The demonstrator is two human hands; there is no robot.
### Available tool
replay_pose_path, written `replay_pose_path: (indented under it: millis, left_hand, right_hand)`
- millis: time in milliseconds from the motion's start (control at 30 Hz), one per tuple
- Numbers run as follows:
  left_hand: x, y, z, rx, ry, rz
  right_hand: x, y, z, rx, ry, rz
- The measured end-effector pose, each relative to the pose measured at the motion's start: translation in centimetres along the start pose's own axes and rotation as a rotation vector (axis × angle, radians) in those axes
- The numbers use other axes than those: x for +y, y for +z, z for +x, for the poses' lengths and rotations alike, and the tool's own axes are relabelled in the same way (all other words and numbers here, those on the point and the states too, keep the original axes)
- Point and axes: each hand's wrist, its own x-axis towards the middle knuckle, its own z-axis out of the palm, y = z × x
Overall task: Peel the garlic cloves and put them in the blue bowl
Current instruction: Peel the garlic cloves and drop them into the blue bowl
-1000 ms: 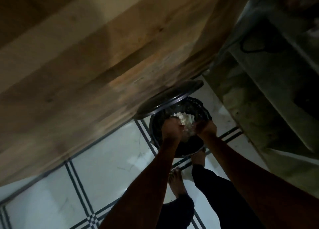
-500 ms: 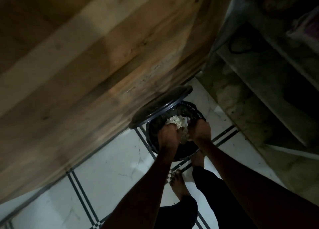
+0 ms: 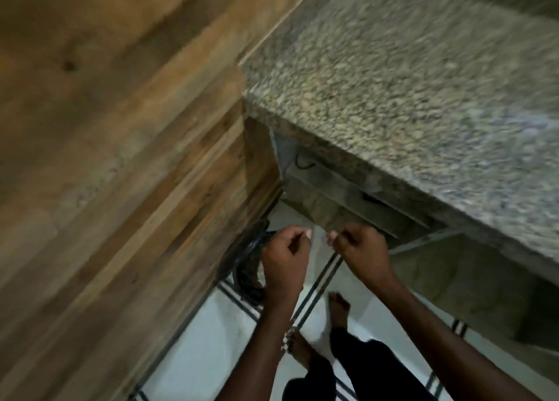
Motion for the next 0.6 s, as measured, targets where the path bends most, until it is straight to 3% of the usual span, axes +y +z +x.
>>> replay_pose_path:
  millis: [267, 400, 600]
  left_hand:
    - [15.2, 8.7, -6.0, -0.243, 0.232, -0.091]
    - [21.7, 17.0, -10.1, -0.44, 0.297, -0.14]
    - [29.1, 31.4, -16.4, -0.539, 0.24, -0.183]
  right_hand:
    - [2.4, -19.0, -7.3, 0.287, 0.011, 0.123]
    - [8.3, -28.2, -10.6, 0.42, 0.071, 0.241]
    - [19.0, -41.1, -13.1, 0.54, 0.158, 0.347]
